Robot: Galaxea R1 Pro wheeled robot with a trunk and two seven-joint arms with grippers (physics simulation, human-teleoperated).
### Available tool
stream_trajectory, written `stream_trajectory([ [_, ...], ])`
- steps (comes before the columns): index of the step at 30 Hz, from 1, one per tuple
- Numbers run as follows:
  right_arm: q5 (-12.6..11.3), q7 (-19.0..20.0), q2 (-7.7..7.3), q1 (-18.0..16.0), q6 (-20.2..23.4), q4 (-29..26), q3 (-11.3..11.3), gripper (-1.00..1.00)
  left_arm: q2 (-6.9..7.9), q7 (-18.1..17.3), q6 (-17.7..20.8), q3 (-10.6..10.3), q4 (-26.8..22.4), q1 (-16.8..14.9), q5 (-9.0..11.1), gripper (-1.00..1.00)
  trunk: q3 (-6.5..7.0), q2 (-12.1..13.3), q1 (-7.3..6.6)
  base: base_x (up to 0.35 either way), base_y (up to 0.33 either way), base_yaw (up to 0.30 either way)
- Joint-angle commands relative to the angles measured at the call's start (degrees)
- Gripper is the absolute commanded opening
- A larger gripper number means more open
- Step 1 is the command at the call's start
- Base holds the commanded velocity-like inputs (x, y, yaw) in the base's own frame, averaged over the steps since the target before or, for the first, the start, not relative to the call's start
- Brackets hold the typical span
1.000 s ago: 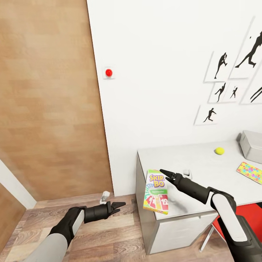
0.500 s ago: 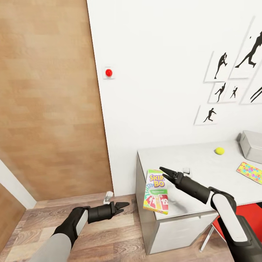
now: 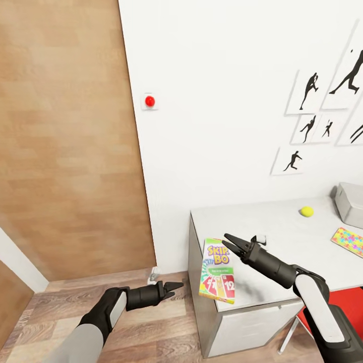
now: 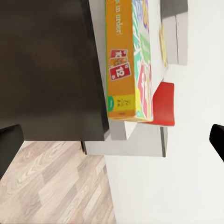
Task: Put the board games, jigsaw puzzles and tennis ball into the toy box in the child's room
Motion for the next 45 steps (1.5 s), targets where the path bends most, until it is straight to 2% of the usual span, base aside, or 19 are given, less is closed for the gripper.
stream_trajectory([
  [1, -0.1, 0.1, 0.04, 0.0, 0.3, 0.0, 0.0, 1.0, -0.05, -0.1, 0.5, 0.3, 0.0, 0.0, 0.0, 1.0, -0.07, 0.0, 0.01, 0.026, 0.0, 0.0],
  [14, 0.0, 0.1, 0.2, 0.0, 0.2, 0.0, 0.0, 1.0, -0.24, -0.1, 0.5, 0.2, 0.0, 0.0, 0.0, 1.0, -0.07, 0.0, 0.01, 0.065, -0.09, 0.0],
  [21, 0.0, 0.1, 0.2, 0.0, 0.2, 0.0, 0.1, 1.0, -0.32, -0.1, 0.4, 0.2, 0.0, 0.0, 0.0, 1.0, -0.07, 0.0, 0.01, -0.112, -0.06, 0.0],
  [30, 0.0, 0.0, 0.28, 0.0, 0.1, 0.0, 0.3, 1.0, -0.3, -0.1, -3.2, 0.2, 1.1, 0.0, 0.0, 1.0, -0.07, 0.0, 0.01, -0.027, -0.021, 0.0],
  [45, 0.1, -0.1, 0.29, 0.0, 0.1, 0.1, 0.3, 1.0, -0.24, -0.1, -3.7, 0.3, 1.9, 0.0, 0.1, 1.0, -0.07, 0.0, 0.01, 0.052, 0.035, 0.0],
])
